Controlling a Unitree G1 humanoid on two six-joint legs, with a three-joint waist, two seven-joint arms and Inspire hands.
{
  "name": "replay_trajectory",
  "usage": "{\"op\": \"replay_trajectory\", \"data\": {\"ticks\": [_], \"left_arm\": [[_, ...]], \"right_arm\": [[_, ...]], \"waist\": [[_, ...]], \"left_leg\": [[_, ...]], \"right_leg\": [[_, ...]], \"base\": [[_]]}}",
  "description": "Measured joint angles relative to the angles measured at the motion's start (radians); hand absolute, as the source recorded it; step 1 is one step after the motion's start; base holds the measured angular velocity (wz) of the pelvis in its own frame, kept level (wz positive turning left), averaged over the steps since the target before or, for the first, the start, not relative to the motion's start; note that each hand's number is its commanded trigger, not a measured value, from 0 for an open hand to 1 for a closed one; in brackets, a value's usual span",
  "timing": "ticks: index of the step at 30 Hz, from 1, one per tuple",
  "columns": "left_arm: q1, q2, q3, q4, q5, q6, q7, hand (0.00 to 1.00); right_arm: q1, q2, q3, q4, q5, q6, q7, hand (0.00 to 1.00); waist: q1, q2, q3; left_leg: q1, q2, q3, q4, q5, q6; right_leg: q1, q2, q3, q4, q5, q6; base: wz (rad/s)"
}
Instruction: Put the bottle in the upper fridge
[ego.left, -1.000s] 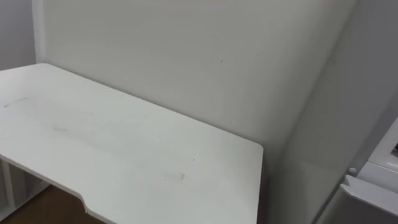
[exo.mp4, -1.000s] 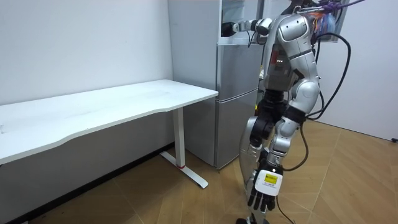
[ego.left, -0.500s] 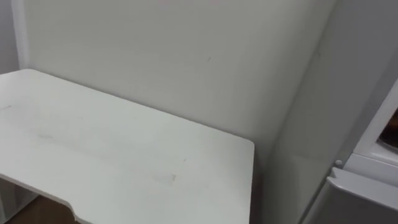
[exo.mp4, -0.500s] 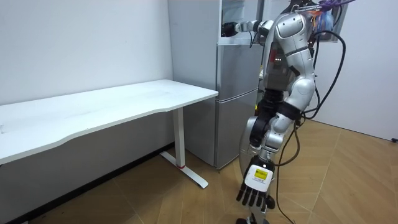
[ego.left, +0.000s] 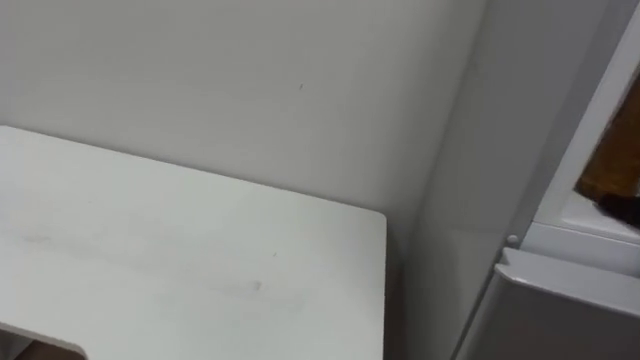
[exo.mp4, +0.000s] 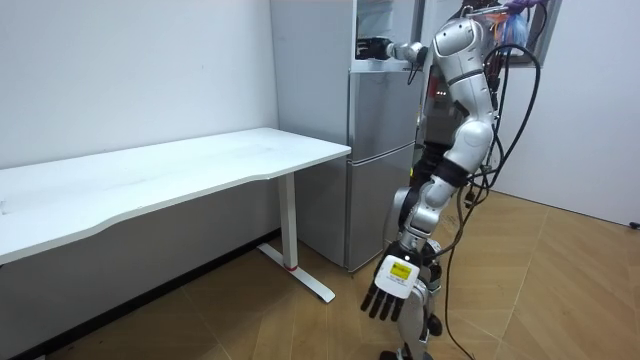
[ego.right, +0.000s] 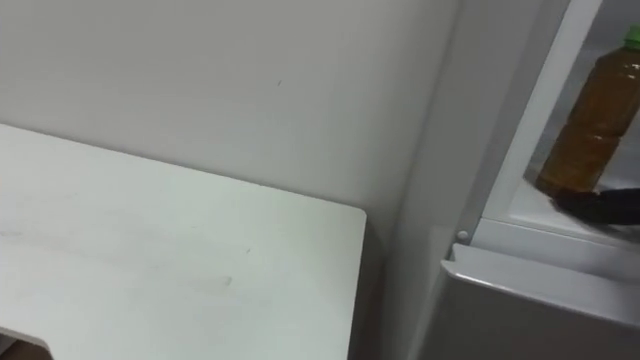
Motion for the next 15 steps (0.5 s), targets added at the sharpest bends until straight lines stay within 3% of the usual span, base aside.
{"op": "replay_trajectory", "data": {"ticks": [5,11,15], "left_arm": [[-0.001,0.000,-0.018,-0.001,0.008,-0.010,0.000,0.00],[-0.007,-0.008,-0.051,0.025,-0.017,-0.022,0.000,0.00],[-0.013,-0.019,-0.070,0.022,-0.031,-0.041,0.000,0.00]], "right_arm": [[0.063,0.009,-0.022,-0.154,-0.001,-0.001,-0.102,0.00],[0.223,0.102,-0.056,-0.384,-0.035,-0.050,-0.198,0.00],[0.266,0.155,-0.080,-0.465,-0.035,-0.070,-0.252,0.00]], "waist": [[0.000,0.005,0.0072],[0.002,0.013,0.0116],[-0.005,0.036,0.0158]], "left_leg": [[-0.004,0.001,0.006,-0.008,-0.001,0.001],[-0.010,0.001,0.029,-0.005,0.000,0.002],[-0.010,0.001,0.031,-0.007,-0.002,0.003]], "right_leg": [[-0.007,0.002,0.011,-0.001,0.000,0.001],[-0.031,0.001,0.034,0.014,-0.001,0.001],[-0.033,0.001,0.037,0.015,-0.001,0.002]], "base": [[-0.03],[-0.11],[0.00]]}}
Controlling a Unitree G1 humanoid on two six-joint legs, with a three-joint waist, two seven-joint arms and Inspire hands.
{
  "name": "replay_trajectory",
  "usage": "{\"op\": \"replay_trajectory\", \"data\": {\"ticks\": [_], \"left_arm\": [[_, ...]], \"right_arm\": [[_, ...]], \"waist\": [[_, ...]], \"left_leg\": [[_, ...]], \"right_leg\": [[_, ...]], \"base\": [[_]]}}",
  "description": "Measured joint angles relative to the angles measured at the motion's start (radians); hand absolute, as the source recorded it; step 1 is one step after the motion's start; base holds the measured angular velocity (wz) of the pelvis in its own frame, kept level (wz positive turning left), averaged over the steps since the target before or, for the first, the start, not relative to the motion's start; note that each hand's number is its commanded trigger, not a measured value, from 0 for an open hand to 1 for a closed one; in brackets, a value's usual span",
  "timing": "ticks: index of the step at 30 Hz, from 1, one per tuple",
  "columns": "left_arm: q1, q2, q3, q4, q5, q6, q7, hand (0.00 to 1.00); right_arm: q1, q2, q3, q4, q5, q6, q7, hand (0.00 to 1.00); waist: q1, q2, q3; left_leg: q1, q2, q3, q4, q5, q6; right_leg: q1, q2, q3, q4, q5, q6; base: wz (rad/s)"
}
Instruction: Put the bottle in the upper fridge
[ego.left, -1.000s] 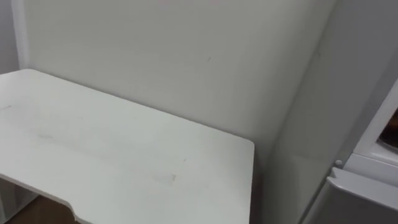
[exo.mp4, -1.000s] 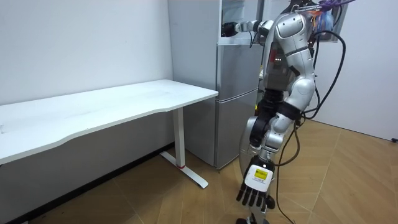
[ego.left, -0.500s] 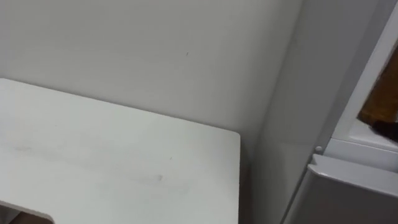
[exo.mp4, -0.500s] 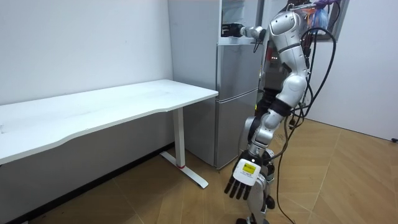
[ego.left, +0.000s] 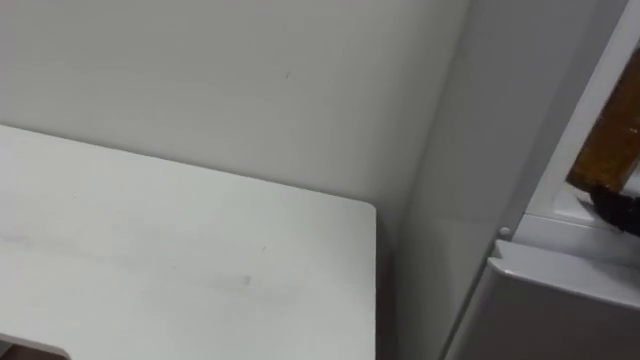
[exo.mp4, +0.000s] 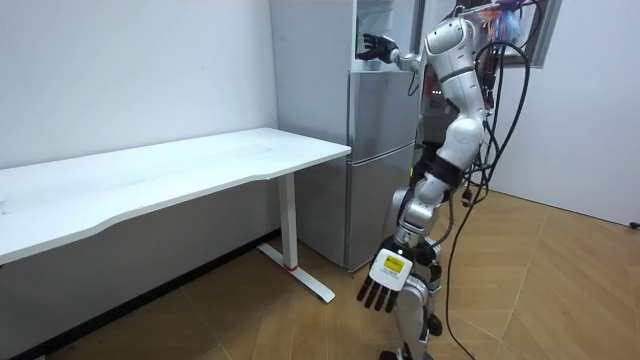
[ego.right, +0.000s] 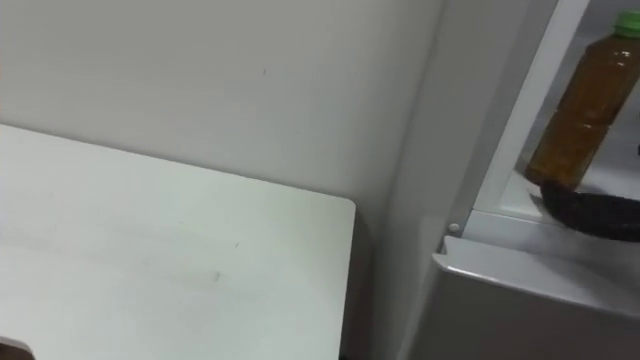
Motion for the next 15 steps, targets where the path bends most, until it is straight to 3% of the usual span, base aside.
{"op": "replay_trajectory", "data": {"ticks": [4,6,7,12,15], "left_arm": [[-0.002,-0.011,-0.010,0.006,-0.001,-0.009,0.000,0.00],[0.000,-0.021,-0.010,0.017,0.003,-0.012,0.000,0.00],[0.003,-0.023,-0.009,0.017,0.003,-0.015,0.000,0.00],[0.006,-0.037,-0.011,0.059,0.040,-0.067,0.000,0.00],[0.006,-0.036,-0.030,0.076,0.041,-0.086,0.000,0.00]], "right_arm": [[0.072,0.045,-0.033,-0.093,0.054,-0.029,-0.024,0.00],[0.117,0.081,-0.053,-0.156,0.116,-0.069,-0.030,0.00],[0.129,0.087,-0.055,-0.168,0.119,-0.080,-0.027,0.00],[0.268,0.199,-0.105,-0.285,0.205,-0.171,0.024,0.00],[0.305,0.227,-0.106,-0.306,0.284,-0.194,0.062,0.00]], "waist": [[-0.004,0.023,-0.0022],[-0.013,0.038,-0.0042],[-0.013,0.041,-0.0043],[-0.023,0.052,-0.0035],[-0.040,0.055,-0.0013]], "left_leg": [[0.002,0.001,0.002,-0.003,0.000,0.000],[0.010,0.001,0.011,-0.015,0.000,0.000],[0.014,0.001,0.014,-0.017,0.000,0.000],[0.031,0.002,0.039,-0.017,0.000,0.000],[0.040,0.001,0.051,-0.023,0.000,0.000]], "right_leg": [[-0.001,0.000,0.000,0.000,0.000,0.000],[0.000,0.000,0.004,0.002,0.000,0.001],[0.001,0.000,0.006,0.002,0.000,0.001],[0.005,0.004,0.029,0.002,-0.001,0.001],[0.003,0.004,0.041,0.007,-0.001,0.001]], "base": [[-0.01],[-0.07],[-0.08],[-0.13],[-0.13]]}}
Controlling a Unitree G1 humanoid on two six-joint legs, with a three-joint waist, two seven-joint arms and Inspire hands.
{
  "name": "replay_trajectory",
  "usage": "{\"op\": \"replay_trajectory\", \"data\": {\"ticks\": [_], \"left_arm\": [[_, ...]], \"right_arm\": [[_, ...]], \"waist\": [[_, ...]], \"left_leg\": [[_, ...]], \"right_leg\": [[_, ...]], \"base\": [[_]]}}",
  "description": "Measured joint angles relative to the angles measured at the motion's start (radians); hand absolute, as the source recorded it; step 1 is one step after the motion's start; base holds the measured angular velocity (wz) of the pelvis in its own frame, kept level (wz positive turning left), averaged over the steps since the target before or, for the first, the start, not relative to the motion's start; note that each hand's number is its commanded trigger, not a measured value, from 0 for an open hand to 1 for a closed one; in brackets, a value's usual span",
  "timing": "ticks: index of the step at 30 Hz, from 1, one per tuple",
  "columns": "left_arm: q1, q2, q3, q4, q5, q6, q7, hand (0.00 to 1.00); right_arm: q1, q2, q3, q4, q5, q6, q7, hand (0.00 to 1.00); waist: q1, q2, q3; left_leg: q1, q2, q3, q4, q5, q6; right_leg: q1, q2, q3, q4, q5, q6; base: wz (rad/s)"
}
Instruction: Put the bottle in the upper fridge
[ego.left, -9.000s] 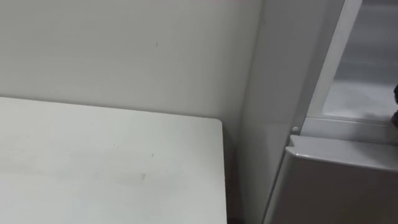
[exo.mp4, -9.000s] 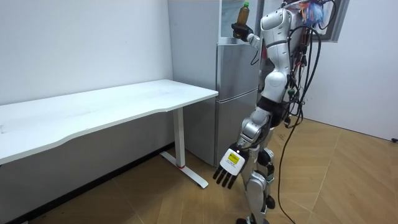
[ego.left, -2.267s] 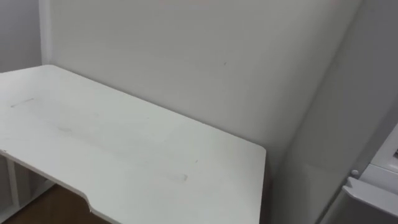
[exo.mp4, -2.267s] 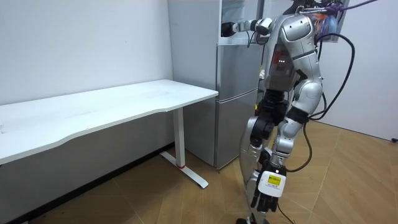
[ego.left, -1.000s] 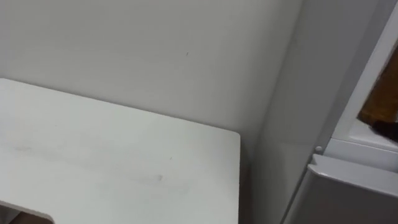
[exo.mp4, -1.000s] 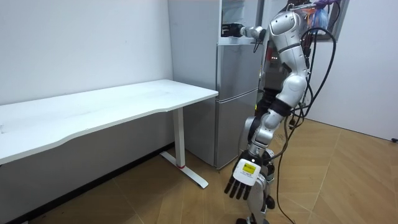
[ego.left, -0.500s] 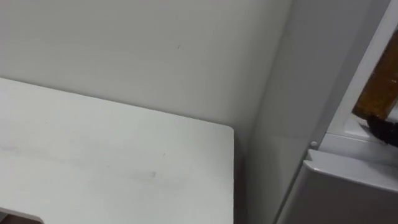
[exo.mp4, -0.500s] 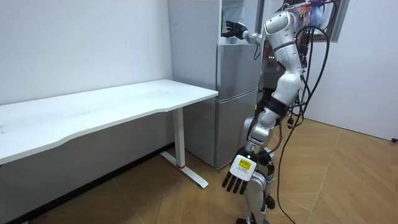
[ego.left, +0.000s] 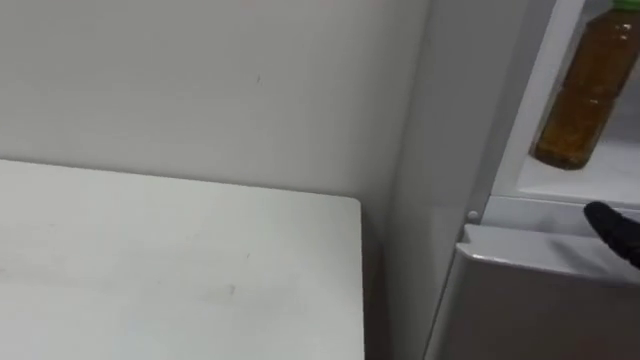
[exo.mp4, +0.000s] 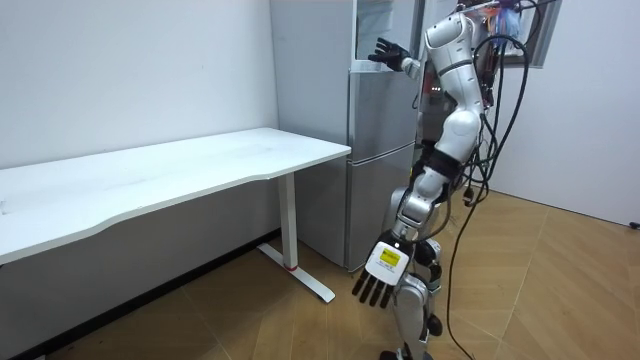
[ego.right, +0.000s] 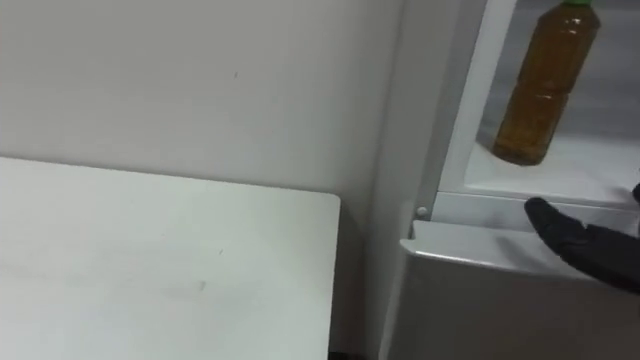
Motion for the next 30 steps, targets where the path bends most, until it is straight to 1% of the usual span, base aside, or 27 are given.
{"op": "replay_trajectory", "data": {"ticks": [1,2,3,4,6,7,9,10,12,13,15,17,19,20,21,22,23,24,25,26,27,29,30], "left_arm": [[0.000,-0.001,-0.003,0.005,0.000,-0.006,0.000,0.00],[-0.001,-0.005,-0.007,0.009,0.001,-0.014,0.000,0.00],[-0.003,-0.009,-0.010,0.009,0.006,-0.020,0.000,0.00],[-0.005,-0.013,-0.010,0.009,0.008,-0.021,0.000,0.00],[-0.020,-0.018,-0.018,0.010,0.012,-0.037,0.000,0.00],[-0.023,-0.018,-0.021,0.010,0.011,-0.046,0.000,0.00],[-0.029,-0.018,-0.036,0.013,0.007,-0.081,0.000,0.00],[-0.029,-0.019,-0.039,0.014,0.007,-0.090,0.000,0.00],[-0.030,-0.022,-0.055,0.023,0.011,-0.118,0.000,0.00],[-0.035,-0.024,-0.055,0.038,0.018,-0.127,0.000,0.00],[-0.051,-0.033,-0.056,0.084,0.027,-0.136,0.000,0.00],[-0.051,-0.034,-0.058,0.099,0.026,-0.138,0.000,0.00],[-0.045,-0.034,-0.058,0.102,0.028,-0.145,0.000,0.00],[-0.041,-0.034,-0.058,0.106,0.027,-0.152,0.001,0.00],[-0.040,-0.034,-0.058,0.116,0.027,-0.155,0.004,0.00],[-0.041,-0.033,-0.058,0.120,0.025,-0.155,0.006,0.00],[-0.041,-0.033,-0.058,0.122,0.025,-0.157,0.010,0.00],[-0.041,-0.033,-0.060,0.129,0.025,-0.159,0.017,0.00],[-0.040,-0.034,-0.063,0.133,0.026,-0.159,0.020,0.00],[-0.040,-0.033,-0.069,0.139,0.025,-0.159,0.022,0.00],[-0.038,-0.033,-0.075,0.143,0.025,-0.159,0.024,0.00],[-0.040,-0.033,-0.076,0.142,0.025,-0.160,0.026,0.00],[-0.039,-0.034,-0.078,0.142,0.025,-0.165,0.026,0.00]], "right_arm": [[0.006,0.008,0.000,-0.006,0.012,0.000,0.009,0.00],[0.021,0.028,-0.001,-0.023,0.041,-0.003,0.027,0.00],[0.036,0.051,-0.001,-0.039,0.079,-0.015,0.044,0.00],[0.042,0.063,0.000,-0.048,0.099,-0.021,0.053,0.00],[0.061,0.097,0.003,-0.058,0.165,-0.053,0.080,0.00],[0.065,0.102,0.003,-0.059,0.183,-0.066,0.085,0.00],[0.091,0.128,0.010,-0.079,0.201,-0.109,0.092,0.00],[0.099,0.136,0.014,-0.082,0.192,-0.121,0.096,0.00],[0.121,0.165,0.025,-0.080,0.138,-0.168,0.100,0.00],[0.126,0.173,0.027,-0.076,0.105,-0.177,0.099,0.00],[0.140,0.194,0.038,-0.050,0.005,-0.216,0.086,0.00],[0.153,0.205,0.041,-0.042,-0.037,-0.232,0.062,0.00],[0.176,0.209,0.042,-0.042,-0.073,-0.240,0.036,0.00],[0.190,0.215,0.047,-0.036,-0.111,-0.253,0.007,0.00],[0.200,0.216,0.063,0.001,-0.155,-0.272,-0.025,0.00],[0.209,0.217,0.071,0.024,-0.173,-0.273,-0.045,0.00],[0.236,0.223,0.085,0.068,-0.178,-0.266,-0.091,0.00],[0.260,0.240,0.088,0.096,-0.179,-0.249,-0.133,0.00],[0.271,0.249,0.088,0.109,-0.179,-0.246,-0.155,0.00],[0.289,0.259,0.087,0.121,-0.177,-0.244,-0.199,0.00],[0.299,0.264,0.087,0.132,-0.175,-0.245,-0.236,0.00],[0.304,0.265,0.087,0.158,-0.172,-0.247,-0.288,0.00],[0.306,0.266,0.087,0.169,-0.169,-0.248,-0.320,0.00]], "waist": [[-0.006,0.001,0.0002],[-0.007,0.004,0.0002],[-0.006,0.009,-0.0009],[-0.006,0.013,-0.0015],[-0.009,0.029,-0.0021],[-0.010,0.032,-0.0026],[-0.010,0.047,-0.0032],[-0.010,0.050,-0.0035],[-0.016,0.061,-0.0041],[-0.016,0.063,-0.0048],[-0.018,0.065,-0.0046],[-0.025,0.066,-0.0062],[-0.030,0.064,-0.0058],[-0.030,0.062,-0.0051],[-0.034,0.065,-0.0078],[-0.035,0.063,-0.0086],[-0.034,0.060,-0.0078],[-0.034,0.058,-0.0085],[-0.036,0.058,-0.0082],[-0.038,0.058,-0.0044],[-0.043,0.064,-0.0038],[-0.052,0.066,-0.0053],[-0.055,0.072,-0.0053]], "left_leg": [[0.000,0.000,0.000,0.000,0.000,0.000],[0.001,0.000,0.003,0.001,-0.002,0.001],[0.001,0.000,0.010,0.001,-0.003,0.001],[0.000,0.000,0.015,0.002,-0.003,0.002],[-0.005,-0.001,0.019,0.009,-0.006,0.004],[-0.005,-0.001,0.020,0.011,-0.007,0.004],[-0.003,-0.001,0.023,0.013,-0.007,0.005],[-0.003,-0.001,0.023,0.013,-0.007,0.004],[-0.003,-0.001,0.025,0.013,-0.007,0.004],[-0.002,-0.001,0.025,0.012,-0.007,0.004],[0.005,-0.001,0.033,0.007,-0.007,0.004],[0.007,-0.001,0.037,0.006,-0.007,0.004],[0.009,-0.001,0.039,0.006,-0.008,0.004],[0.011,-0.001,0.044,0.006,-0.009,0.004],[0.013,-0.001,0.048,0.006,-0.009,0.005],[0.014,-0.001,0.049,0.005,-0.009,0.005],[0.021,-0.002,0.051,0.001,-0.009,0.005],[0.026,-0.003,0.053,-0.003,-0.009,0.005],[0.027,-0.003,0.054,-0.005,-0.009,0.005],[0.027,-0.003,0.056,-0.006,-0.010,0.005],[0.026,-0.004,0.057,-0.007,-0.010,0.005],[0.026,-0.003,0.057,-0.009,-0.010,0.005],[0.026,-0.003,0.057,-0.010,-0.010,0.005]], "right_leg": [[-0.001,0.000,0.002,0.001,0.000,0.000],[-0.004,0.000,0.006,0.005,0.000,0.000],[-0.012,0.001,0.018,0.013,0.000,0.000],[-0.016,0.002,0.024,0.015,0.000,0.000],[-0.019,0.002,0.037,0.014,0.000,0.000],[-0.019,0.002,0.037,0.014,0.000,0.000],[-0.019,0.002,0.038,0.014,-0.001,0.001],[-0.019,0.002,0.038,0.014,-0.001,0.001],[-0.020,0.003,0.040,0.014,-0.001,0.001],[-0.020,0.003,0.040,0.014,-0.001,0.001],[-0.020,0.004,0.046,0.015,-0.001,0.002],[-0.020,0.005,0.050,0.015,-0.002,0.002],[-0.019,0.005,0.055,0.014,-0.003,0.003],[-0.021,0.006,0.063,0.015,-0.003,0.004],[-0.022,0.007,0.064,0.016,-0.003,0.004],[-0.021,0.007,0.065,0.016,-0.003,0.004],[-0.018,0.007,0.066,0.017,-0.003,0.004],[-0.016,0.006,0.068,0.019,-0.004,0.005],[-0.017,0.006,0.068,0.020,-0.004,0.006],[-0.017,0.006,0.069,0.019,-0.004,0.006],[-0.017,0.006,0.069,0.015,-0.004,0.006],[-0.020,0.007,0.072,0.015,-0.005,0.007],[-0.021,0.009,0.074,0.015,-0.005,0.007]], "base": [[-0.08],[-0.14],[-0.18],[-0.20],[-0.08],[0.00],[-0.02],[0.00],[0.00],[-0.04],[-0.08],[-0.07],[-0.06],[-0.11],[-0.11],[-0.07],[-0.04],[-0.04],[-0.04],[-0.04],[-0.04],[-0.02],[-0.03]]}}
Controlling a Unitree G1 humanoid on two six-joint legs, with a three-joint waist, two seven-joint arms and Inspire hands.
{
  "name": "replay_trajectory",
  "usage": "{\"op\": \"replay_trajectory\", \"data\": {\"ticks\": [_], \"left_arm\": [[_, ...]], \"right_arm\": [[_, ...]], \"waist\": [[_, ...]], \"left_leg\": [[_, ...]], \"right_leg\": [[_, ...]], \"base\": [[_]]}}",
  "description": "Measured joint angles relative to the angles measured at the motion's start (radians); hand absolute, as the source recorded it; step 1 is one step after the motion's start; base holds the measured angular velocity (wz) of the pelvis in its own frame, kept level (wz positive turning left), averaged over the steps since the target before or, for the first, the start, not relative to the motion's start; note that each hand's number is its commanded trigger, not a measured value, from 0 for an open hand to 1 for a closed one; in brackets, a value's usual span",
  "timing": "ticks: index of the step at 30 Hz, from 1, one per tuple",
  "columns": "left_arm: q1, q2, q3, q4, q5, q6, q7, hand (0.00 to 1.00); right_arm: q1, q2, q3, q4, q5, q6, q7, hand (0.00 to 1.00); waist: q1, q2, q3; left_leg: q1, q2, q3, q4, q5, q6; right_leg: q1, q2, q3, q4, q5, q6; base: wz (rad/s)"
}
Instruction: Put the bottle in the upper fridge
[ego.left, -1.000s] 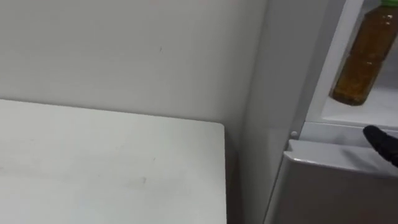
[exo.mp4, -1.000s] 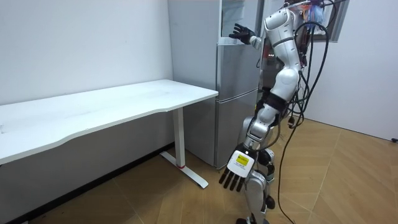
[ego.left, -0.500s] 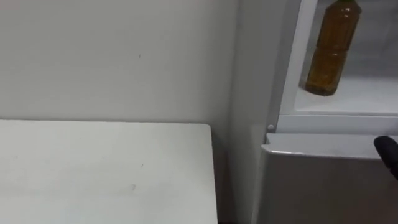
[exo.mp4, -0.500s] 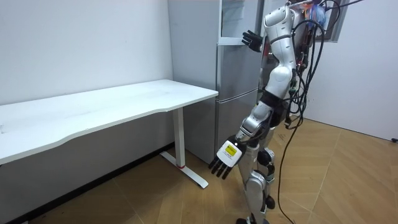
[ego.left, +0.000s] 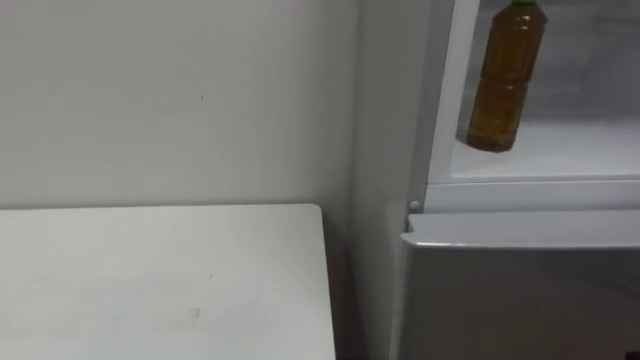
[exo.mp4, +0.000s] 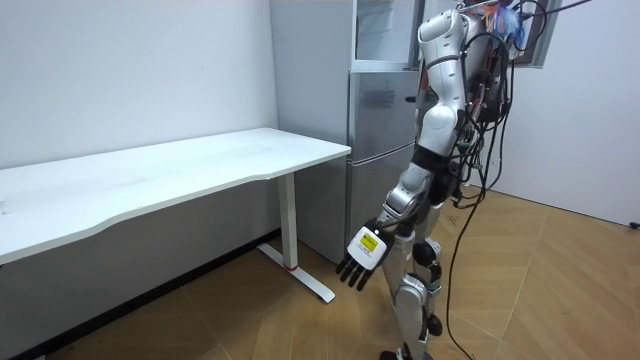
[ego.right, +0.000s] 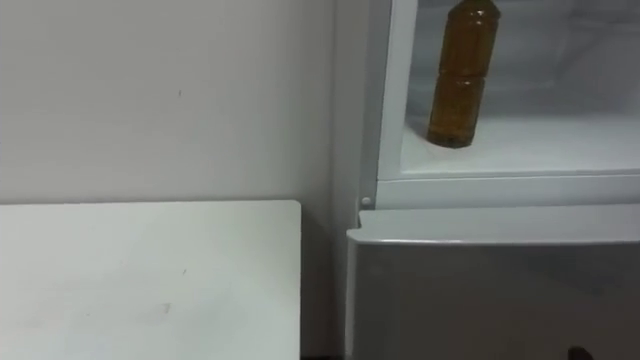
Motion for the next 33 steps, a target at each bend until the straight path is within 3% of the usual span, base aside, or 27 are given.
{"op": "replay_trajectory", "data": {"ticks": [3,11,21,28,32,33], "left_arm": [[-0.001,0.000,-0.002,-0.002,-0.007,-0.022,0.002,0.00],[-0.001,0.000,-0.017,-0.002,-0.044,-0.028,0.002,0.00],[0.004,-0.005,-0.019,0.008,-0.077,-0.028,0.002,0.00],[0.004,-0.006,-0.018,0.006,-0.139,-0.028,0.022,0.00],[0.011,0.001,-0.017,0.006,-0.164,-0.029,0.022,0.00],[0.015,0.002,-0.015,0.006,-0.166,-0.029,0.022,0.00]], "right_arm": [[-0.003,0.001,0.001,0.071,0.000,-0.027,-0.081,0.00],[0.009,0.015,0.001,0.279,0.062,-0.037,-0.255,0.00],[0.035,0.017,0.032,0.628,0.172,-0.043,-0.223,0.00],[0.031,0.013,0.027,0.694,0.386,-0.043,-0.237,0.00],[0.028,0.007,-0.027,0.687,0.466,-0.044,-0.255,0.00],[0.028,0.001,-0.053,0.688,0.485,-0.044,-0.258,0.00]], "waist": [[-0.006,0.001,-0.0016],[-0.004,-0.001,-0.0031],[-0.010,-0.002,-0.0030],[-0.032,-0.010,-0.0033],[-0.049,-0.026,0.0006],[-0.050,-0.035,-0.0017]], "left_leg": [[-0.007,0.000,0.000,0.001,0.000,0.000],[-0.007,-0.001,0.000,0.002,0.000,0.000],[0.019,-0.002,0.000,-0.002,-0.001,-0.002],[0.022,-0.002,0.003,-0.005,-0.002,-0.004],[0.017,-0.008,0.000,-0.005,-0.002,-0.004],[0.017,-0.010,0.002,-0.006,-0.002,-0.004]], "right_leg": [[-0.016,0.000,0.001,0.004,-0.001,0.000],[-0.013,-0.002,-0.005,0.001,-0.005,0.001],[0.002,-0.004,0.007,0.015,-0.026,0.003],[-0.012,-0.004,0.016,0.036,-0.035,-0.002],[-0.034,-0.014,0.015,0.075,-0.055,-0.001],[-0.037,-0.015,0.015,0.079,-0.057,-0.001]], "base": [[-0.01],[0.00],[0.00],[-0.03],[0.00],[0.00]]}}
